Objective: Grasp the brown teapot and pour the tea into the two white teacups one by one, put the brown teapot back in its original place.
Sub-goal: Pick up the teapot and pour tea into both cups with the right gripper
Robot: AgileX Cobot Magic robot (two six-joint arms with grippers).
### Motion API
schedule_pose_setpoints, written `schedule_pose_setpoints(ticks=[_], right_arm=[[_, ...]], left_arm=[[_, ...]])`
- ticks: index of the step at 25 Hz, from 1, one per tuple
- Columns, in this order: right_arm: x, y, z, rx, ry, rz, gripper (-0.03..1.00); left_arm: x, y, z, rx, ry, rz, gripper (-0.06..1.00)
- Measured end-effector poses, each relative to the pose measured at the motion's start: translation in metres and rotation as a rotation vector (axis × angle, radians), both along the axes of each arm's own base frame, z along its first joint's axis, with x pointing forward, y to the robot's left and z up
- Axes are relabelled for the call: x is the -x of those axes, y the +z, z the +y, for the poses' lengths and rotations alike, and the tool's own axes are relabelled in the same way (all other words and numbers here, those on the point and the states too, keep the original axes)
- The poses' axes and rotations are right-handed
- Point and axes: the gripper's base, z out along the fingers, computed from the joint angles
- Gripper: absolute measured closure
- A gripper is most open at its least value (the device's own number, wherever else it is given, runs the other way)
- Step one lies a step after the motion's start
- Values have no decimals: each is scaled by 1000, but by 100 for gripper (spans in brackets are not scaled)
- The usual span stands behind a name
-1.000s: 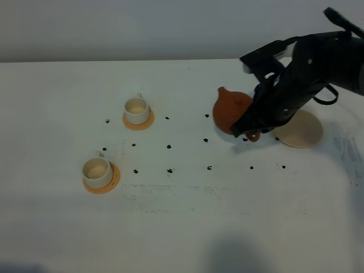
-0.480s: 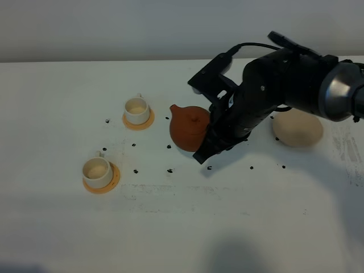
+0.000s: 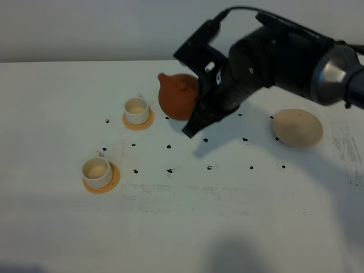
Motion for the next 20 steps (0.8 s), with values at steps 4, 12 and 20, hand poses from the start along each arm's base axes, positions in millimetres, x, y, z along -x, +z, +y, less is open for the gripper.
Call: schedule_pose_setpoints(ticks=[4, 12, 20], right_arm=[[-17, -3, 9, 28, -17, 22, 84], [-47, -21, 23, 117, -30, 46, 84], [-57, -45, 29, 197, -29, 80, 84]], left_arm=[[0, 0, 0, 0, 0, 0, 34], [0, 0, 0, 0, 0, 0, 34], [0, 0, 0, 0, 0, 0, 34]])
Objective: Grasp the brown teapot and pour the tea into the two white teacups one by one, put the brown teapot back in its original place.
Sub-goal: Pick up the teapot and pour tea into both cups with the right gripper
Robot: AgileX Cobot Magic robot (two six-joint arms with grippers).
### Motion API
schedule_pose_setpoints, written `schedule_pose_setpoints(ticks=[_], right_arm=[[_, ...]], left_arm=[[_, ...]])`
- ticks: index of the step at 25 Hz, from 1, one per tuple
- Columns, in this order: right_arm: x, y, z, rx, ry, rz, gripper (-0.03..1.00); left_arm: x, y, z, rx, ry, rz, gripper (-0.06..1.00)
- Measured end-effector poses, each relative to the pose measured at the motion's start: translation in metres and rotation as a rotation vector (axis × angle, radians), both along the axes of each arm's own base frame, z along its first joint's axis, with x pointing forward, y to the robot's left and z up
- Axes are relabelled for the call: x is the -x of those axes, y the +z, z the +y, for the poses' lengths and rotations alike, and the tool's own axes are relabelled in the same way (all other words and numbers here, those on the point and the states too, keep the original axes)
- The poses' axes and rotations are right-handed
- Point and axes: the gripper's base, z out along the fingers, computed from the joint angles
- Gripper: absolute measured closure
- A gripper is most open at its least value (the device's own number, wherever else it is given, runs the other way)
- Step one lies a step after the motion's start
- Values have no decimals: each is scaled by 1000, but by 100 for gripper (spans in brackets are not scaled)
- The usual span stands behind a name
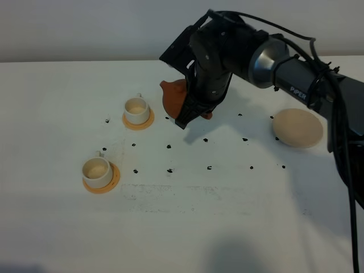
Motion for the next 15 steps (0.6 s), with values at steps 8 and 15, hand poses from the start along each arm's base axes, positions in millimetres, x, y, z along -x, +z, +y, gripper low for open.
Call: schedule_pose_setpoints(ticks=[8, 15], right_arm=[[11, -4, 14, 64, 60, -30, 84], [21, -3, 30, 58, 112, -70, 84]], left_arm=[[0, 0, 0, 0, 0, 1, 34], [0, 0, 0, 0, 0, 1, 34]])
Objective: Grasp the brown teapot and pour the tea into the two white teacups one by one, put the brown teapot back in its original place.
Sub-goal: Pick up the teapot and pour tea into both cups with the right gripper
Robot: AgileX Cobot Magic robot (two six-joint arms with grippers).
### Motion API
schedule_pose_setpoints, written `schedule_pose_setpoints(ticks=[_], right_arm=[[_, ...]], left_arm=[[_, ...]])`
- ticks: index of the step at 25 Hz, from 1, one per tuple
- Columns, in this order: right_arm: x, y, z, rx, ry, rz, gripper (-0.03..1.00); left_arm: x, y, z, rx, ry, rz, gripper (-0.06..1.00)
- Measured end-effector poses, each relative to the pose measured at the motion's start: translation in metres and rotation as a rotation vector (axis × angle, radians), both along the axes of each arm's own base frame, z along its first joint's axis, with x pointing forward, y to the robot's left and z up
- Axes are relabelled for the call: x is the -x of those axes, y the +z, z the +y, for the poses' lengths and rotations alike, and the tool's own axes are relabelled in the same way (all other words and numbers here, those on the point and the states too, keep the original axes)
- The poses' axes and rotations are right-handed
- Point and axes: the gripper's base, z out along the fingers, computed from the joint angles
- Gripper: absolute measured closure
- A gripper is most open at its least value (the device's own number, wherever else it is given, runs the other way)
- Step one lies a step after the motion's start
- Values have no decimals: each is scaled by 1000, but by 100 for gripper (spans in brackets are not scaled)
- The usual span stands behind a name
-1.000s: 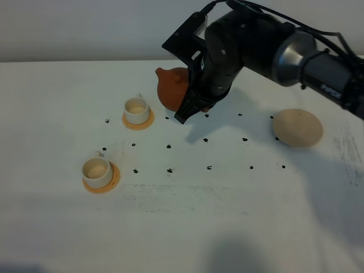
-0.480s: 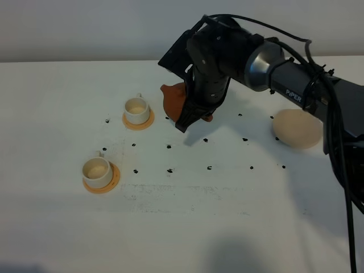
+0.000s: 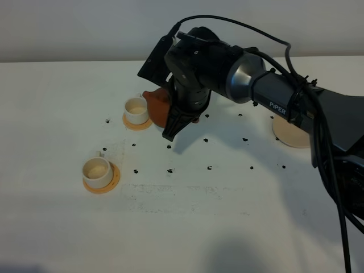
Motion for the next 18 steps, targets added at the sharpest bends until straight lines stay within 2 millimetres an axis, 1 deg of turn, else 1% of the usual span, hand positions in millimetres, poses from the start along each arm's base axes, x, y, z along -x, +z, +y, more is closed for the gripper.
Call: schedule_pose_setpoints(ticks=[6, 12, 15, 18], right_arm=[[-4, -3, 2, -10, 13, -31, 84], [-10, -1, 2, -46, 16, -62, 84], [-17, -5, 1, -43, 4, -64, 84], [-22, -13, 2, -30, -4, -53, 84]], left_arm=[[0, 0, 0, 0, 0, 0, 34], [0, 0, 0, 0, 0, 0, 34], [0, 0, 0, 0, 0, 0, 34], [0, 0, 0, 0, 0, 0, 34]])
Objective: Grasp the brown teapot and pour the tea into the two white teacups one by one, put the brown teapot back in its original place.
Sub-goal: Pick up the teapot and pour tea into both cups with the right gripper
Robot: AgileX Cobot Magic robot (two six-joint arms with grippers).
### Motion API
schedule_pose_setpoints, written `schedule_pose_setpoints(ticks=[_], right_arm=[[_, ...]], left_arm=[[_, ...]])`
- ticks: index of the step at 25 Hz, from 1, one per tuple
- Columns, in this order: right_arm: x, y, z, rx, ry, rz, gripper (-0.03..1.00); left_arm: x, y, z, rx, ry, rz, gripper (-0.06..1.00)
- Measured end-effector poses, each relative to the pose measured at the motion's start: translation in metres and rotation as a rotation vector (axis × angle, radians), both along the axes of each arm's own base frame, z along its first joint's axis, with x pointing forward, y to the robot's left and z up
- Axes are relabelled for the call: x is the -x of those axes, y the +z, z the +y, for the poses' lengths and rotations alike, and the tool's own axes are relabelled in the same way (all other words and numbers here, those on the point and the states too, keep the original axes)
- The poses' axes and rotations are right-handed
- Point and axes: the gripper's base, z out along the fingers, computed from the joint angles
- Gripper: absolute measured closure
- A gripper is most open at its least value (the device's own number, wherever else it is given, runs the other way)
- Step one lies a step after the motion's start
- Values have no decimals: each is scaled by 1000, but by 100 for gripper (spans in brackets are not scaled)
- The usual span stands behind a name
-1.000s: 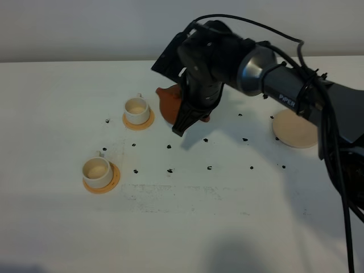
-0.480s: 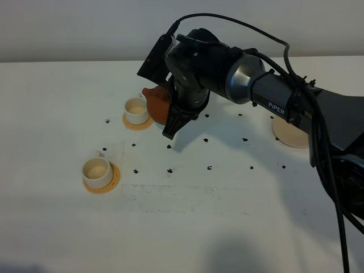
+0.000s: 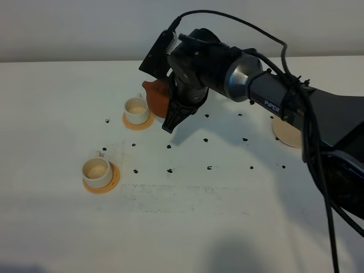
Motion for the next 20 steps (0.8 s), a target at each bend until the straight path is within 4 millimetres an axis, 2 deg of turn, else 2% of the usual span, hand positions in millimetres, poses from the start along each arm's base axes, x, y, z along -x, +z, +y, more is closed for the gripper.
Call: schedule_pose_setpoints(ticks=[15, 20], right_arm=[[-3, -21, 0, 46, 18, 30, 84], [-5, -22, -1, 68, 26, 14, 84]], left_arm=[[0, 0, 0, 0, 0, 0, 34], [0, 0, 0, 0, 0, 0, 34]])
